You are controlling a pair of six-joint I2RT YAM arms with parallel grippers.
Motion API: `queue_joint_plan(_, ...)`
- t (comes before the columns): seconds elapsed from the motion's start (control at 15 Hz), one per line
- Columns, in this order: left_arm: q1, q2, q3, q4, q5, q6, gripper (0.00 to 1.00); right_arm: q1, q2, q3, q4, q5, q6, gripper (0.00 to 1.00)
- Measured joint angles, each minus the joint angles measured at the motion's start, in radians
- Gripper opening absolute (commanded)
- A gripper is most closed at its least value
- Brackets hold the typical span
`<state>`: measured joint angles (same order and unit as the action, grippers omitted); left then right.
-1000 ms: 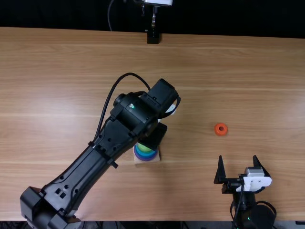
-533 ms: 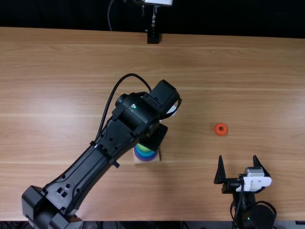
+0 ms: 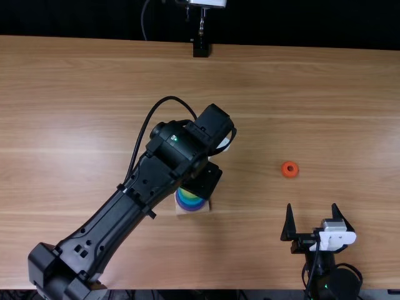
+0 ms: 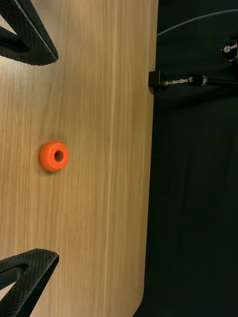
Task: Build the Hanoi tower: stack the rings onto the peg from bottom to top in this color order: purple, dark blue, light blue, dark green, light green, yellow, orange.
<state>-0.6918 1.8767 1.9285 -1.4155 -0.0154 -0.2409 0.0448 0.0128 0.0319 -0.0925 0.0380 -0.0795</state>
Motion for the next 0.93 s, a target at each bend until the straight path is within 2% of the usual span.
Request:
queue_joint_plan(0.27, 0.021, 0.0, 0.0, 0.049, 0.002, 0.0, 1.0, 0.0, 0.0, 0.0, 0.0, 0.0, 0.0, 1.0)
queue_joint_plan(0.47, 0.105, -0.073, -0.045, 0.246, 0.0, 0.0, 1.0, 0.0, 0.0, 0.0, 0.0, 0.0, 0.0, 1.0)
queue_joint_plan(0.6, 0.177, -0.245, -0.181, 0.433, -0.003, 0.001, 1.0, 0.0, 0.0, 0.0, 0.0, 0.0, 0.0, 1.0)
queue_joint_plan(0.8, 0.291, -0.59, -0.518, 0.861, -0.004, 0.001, 1.0, 0.0, 0.0, 0.0, 0.0, 0.0, 0.0, 1.0)
queue_joint_plan(0.87, 0.363, -0.706, -0.66, 1.005, -0.004, 0.002, 1.0, 0.0, 0.0, 0.0, 0.0, 0.0, 0.0, 1.0)
queue_joint_plan(0.93, 0.437, -0.807, -0.787, 1.082, -0.004, 0.001, 1.0, 0.0, 0.0, 0.0, 0.0, 0.0, 0.0, 1.0)
